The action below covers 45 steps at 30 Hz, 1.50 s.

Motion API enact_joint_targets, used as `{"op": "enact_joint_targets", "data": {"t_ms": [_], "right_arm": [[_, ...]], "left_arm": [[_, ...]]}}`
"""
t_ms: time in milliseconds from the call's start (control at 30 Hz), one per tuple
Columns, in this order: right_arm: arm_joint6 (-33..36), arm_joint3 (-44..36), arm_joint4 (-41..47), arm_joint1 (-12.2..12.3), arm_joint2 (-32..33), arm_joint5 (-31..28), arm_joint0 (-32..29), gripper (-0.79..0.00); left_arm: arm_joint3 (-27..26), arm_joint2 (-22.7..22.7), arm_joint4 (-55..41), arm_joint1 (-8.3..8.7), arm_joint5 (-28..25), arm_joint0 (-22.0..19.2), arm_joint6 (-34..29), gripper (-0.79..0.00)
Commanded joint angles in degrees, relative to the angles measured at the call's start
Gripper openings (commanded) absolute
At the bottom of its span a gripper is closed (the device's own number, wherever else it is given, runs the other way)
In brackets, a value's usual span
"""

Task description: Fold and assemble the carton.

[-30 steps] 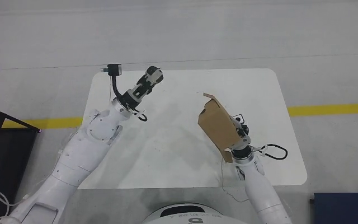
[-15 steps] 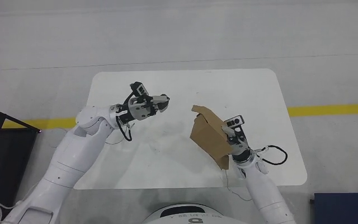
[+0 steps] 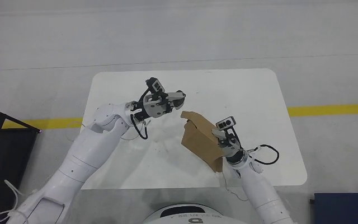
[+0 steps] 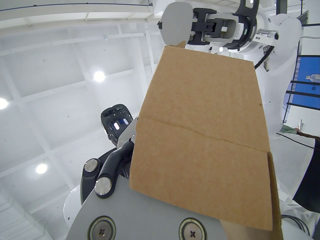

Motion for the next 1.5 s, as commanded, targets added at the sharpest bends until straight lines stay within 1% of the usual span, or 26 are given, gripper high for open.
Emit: {"op": "enact_joint_targets", "data": {"t_ms": [0,100,233,433,533,600,667,733,800,900,967,1067,1167,1300,1467], "right_arm": [[-0.1,-0.2,-0.6,0.0,-0.2,-0.3,-0.1,-0.785],[-0.2,-0.3,-1.5,0.1,-0.5,-0.6,-0.3,-0.785],[-0.5,-0.4,-2.2,0.2,-0.6,-1.1,-0.7,-0.785],[-0.8,-0.4,-1.9,0.4,0.0,-1.8,-1.4,-0.785],[-1.1,-0.4,-1.9,0.5,0.3,-2.1,-1.6,-0.785],[-1.2,-0.6,-2.1,0.6,0.4,-2.2,-1.6,-0.785],[-1.3,-0.7,-2.2,0.6,0.4,-2.3,-1.6,-0.785],[-1.4,-0.9,-2.1,0.7,0.5,-2.5,-1.6,-0.785],[-1.7,-1.0,-1.9,0.7,0.6,-2.8,-1.7,-0.785],[-2.4,-0.9,-1.1,0.7,1.0,-3.5,-2.0,-0.785],[-2.8,-0.8,-0.3,0.7,1.3,-4.1,-2.1,-0.785],[-3.1,-0.7,1.1,0.6,1.7,-5.2,-2.1,-0.785],[-3.1,-0.7,2.1,0.5,1.7,-6.2,-1.9,-0.785],[-2.8,-0.8,1.6,0.5,1.1,-6.5,-1.4,-0.785],[-2.8,-1.1,0.7,0.4,0.3,-6.5,-1.1,-0.785]], "left_arm": [[0.7,0.9,1.8,-0.32,0.2,-1.0,-0.3,-0.785],[2.1,2.3,4.8,-0.84,1.0,-2.6,-0.9,-0.785],[3.2,3.8,7.1,-1.27,3.4,-4.1,-4.3,-0.785],[4.5,3.8,10.1,-1.24,5.0,-4.3,-7.9,-0.785],[4.4,3.4,11.6,-1.15,5.0,-4.0,-8.4,-0.785],[4.1,2.5,10.7,-1.23,3.3,-3.6,-7.2,-0.785],[3.8,0.8,6.9,-1.53,0.5,-3.1,-4.2,-0.785],[4.0,-1.3,2.6,-1.88,-2.6,-2.3,0.6,-0.785],[4.1,-3.0,-1.4,-1.97,-3.5,-1.2,1.9,-0.785],[4.2,-5.3,-3.6,-1.52,-1.5,1.5,0.9,-0.785],[3.8,-6.4,-3.2,-0.94,1.2,4.1,-1.7,-0.785],[2.8,-7.9,-0.1,0.15,5.4,7.7,-6.2,-0.785],[1.4,-9.5,0.1,0.75,8.0,10.2,-8.3,-0.785],[0.4,-9.6,-0.4,0.71,9.4,10.9,-8.3,-0.785],[1.9,-6.8,-2.2,-0.26,11.0,9.2,-8.7,-0.785]]}}
